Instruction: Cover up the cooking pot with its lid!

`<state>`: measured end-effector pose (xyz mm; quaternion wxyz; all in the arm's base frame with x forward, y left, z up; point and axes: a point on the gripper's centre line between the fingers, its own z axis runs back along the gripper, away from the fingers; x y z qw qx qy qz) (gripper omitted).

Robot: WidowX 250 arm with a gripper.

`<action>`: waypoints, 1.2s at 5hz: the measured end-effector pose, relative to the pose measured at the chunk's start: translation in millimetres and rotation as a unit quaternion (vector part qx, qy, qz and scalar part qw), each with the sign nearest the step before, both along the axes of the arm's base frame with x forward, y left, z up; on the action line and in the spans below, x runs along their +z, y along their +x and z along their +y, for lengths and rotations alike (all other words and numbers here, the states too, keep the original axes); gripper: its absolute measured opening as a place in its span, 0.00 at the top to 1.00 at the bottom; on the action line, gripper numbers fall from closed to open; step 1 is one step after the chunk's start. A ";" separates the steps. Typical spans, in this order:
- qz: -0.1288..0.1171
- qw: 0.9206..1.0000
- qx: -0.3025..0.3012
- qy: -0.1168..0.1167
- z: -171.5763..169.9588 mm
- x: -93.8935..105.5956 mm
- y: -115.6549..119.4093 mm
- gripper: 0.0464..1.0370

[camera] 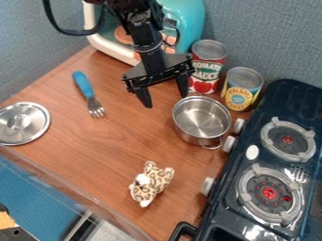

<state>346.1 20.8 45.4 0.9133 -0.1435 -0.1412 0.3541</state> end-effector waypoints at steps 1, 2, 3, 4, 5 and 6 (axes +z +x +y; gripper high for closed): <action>0.016 1.000 -0.005 0.000 -0.1 -9.4 -2.9 0.04; 0.042 0.998 -0.025 0.029 32.0 -13.2 -16.9 0.04; 0.046 0.996 -0.062 0.047 53.2 -13.8 -25.5 0.04; 0.046 0.992 -0.090 0.073 89.9 -12.2 -49.0 0.04; 0.040 0.992 -0.077 0.096 136.2 -14.7 -86.2 0.04; 0.042 0.987 -0.108 0.112 165.2 -15.9 -110.9 0.04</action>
